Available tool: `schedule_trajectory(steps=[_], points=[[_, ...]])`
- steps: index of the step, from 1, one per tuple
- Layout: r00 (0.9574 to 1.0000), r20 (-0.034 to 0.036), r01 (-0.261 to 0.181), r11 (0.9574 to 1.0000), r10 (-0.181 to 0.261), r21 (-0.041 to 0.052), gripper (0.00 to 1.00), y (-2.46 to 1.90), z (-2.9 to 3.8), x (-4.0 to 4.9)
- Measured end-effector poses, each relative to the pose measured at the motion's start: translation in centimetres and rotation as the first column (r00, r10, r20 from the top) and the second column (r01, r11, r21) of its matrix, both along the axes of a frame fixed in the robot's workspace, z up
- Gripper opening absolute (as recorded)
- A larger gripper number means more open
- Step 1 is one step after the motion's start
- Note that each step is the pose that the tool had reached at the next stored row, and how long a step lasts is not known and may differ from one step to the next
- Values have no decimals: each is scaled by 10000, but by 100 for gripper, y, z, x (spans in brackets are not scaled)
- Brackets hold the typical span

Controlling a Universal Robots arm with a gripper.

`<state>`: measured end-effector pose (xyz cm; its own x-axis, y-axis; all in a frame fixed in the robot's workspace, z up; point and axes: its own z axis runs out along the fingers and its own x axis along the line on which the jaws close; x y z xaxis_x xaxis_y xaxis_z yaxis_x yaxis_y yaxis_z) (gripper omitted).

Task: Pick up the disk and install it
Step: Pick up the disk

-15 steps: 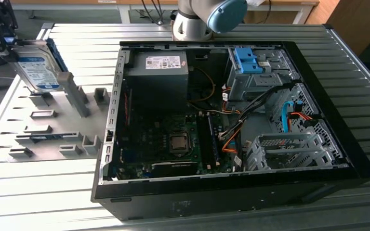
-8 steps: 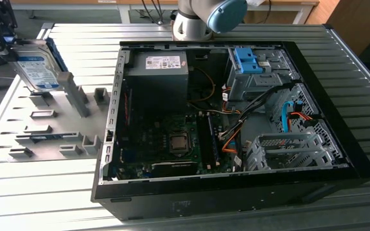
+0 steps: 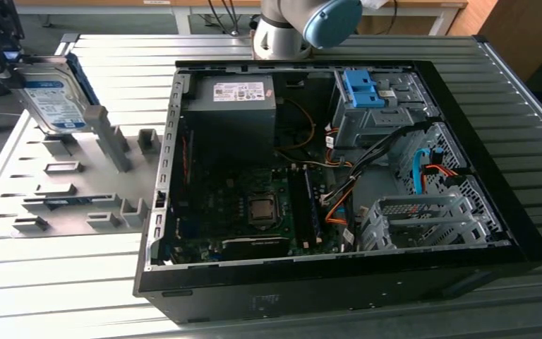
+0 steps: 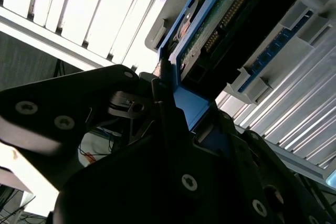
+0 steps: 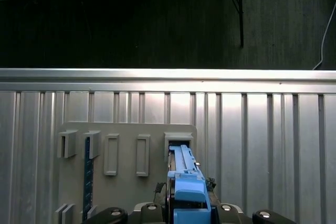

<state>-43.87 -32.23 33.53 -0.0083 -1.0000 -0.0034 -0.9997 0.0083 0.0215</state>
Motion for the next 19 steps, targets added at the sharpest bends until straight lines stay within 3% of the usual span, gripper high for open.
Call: schedule_trajectory(steps=[19], points=[[10000, -1, 0, 10000, 0, 0, 37, 0, 109, 0]])
